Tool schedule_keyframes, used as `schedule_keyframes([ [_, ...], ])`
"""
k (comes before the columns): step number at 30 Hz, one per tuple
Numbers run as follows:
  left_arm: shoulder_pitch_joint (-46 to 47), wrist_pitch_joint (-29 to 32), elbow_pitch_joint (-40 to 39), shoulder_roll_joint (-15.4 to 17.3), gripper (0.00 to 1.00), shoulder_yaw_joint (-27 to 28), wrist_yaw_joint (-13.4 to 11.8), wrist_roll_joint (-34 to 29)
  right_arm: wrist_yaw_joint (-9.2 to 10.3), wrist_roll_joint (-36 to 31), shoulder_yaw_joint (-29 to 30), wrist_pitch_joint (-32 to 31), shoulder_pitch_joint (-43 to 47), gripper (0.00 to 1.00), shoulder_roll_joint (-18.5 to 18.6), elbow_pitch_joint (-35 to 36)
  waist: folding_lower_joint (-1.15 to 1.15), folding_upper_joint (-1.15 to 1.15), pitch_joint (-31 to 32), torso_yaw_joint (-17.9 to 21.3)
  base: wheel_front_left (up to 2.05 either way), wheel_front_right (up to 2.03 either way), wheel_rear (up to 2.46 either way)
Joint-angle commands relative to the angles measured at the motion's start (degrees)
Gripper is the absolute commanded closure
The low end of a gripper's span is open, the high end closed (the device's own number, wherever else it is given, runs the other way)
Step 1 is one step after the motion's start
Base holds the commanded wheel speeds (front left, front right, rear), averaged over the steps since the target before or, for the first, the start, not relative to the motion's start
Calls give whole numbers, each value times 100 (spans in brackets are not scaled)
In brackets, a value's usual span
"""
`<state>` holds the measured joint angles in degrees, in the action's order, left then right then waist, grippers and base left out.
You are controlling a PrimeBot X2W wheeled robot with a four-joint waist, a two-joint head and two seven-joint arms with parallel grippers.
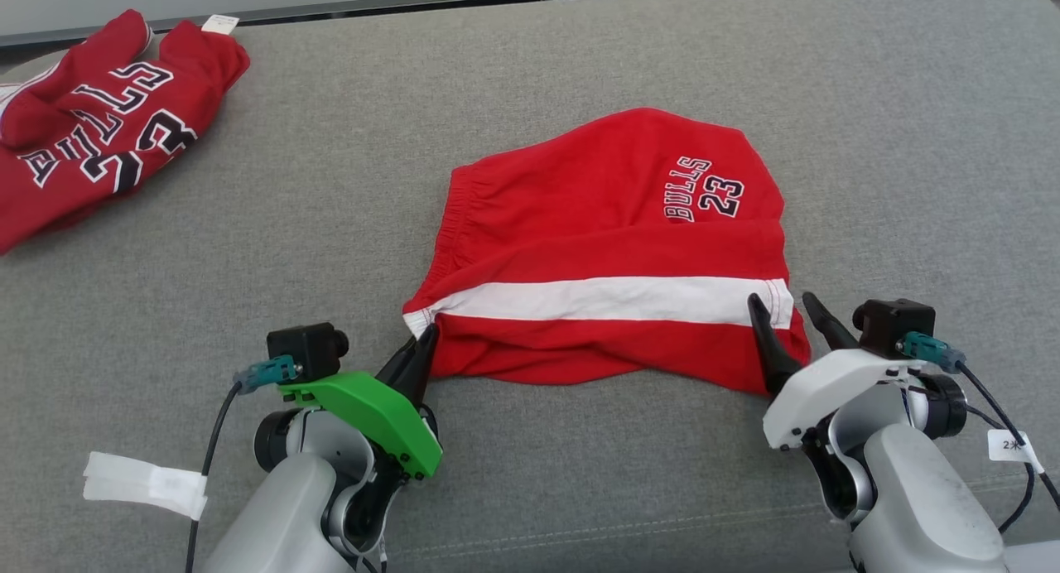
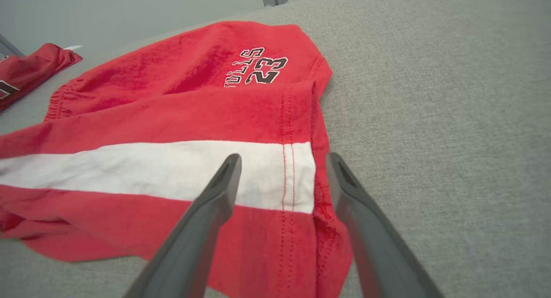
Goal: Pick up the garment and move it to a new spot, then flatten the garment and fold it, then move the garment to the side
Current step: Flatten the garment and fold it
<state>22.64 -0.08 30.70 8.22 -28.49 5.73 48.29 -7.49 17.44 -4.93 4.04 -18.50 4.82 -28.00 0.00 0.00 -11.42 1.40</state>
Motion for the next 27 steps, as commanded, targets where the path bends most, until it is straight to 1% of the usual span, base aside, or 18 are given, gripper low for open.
schedule_keyframes([
  [1,37,-27,20,-13,100,-22,21,-17,1,177,-57,1,-119,0,65,-115,0,0,-51,-70,0,0,0],
  [6,100,-39,54,-45,100,-60,31,-17,1,731,-214,-64,-262,0,116,-453,0,0,-42,-115,0,0,0],
  [8,112,-54,67,-44,100,-68,37,-10,0,982,-288,-121,-281,0,129,-513,0,0,-27,-114,0,0,0],
  [11,119,-49,81,-40,100,-75,41,6,0,1301,-445,-180,-306,0,243,-529,0,0,-17,-110,0,0,0],
  [19,158,-62,102,-22,100,-91,50,37,1,1757,-799,-265,-483,0,493,-570,0,0,-28,-117,0,0,0],
  [20,167,-67,103,-23,100,-94,51,38,1,1807,-864,-286,-511,2,536,-574,0,0,-32,-123,0,0,0],
  [21,173,-68,105,-25,100,-100,52,39,0,1859,-921,-286,-538,4,580,-591,0,0,-33,-130,0,0,0],
  [26,180,-70,124,-37,100,-119,54,54,0,2110,-1245,-398,-691,50,743,-640,0,0,-41,-152,0,0,0],
  [27,186,-71,129,-38,100,-122,52,57,0,2150,-1310,-418,-705,54,768,-664,0,0,-43,-155,0,0,0],
])
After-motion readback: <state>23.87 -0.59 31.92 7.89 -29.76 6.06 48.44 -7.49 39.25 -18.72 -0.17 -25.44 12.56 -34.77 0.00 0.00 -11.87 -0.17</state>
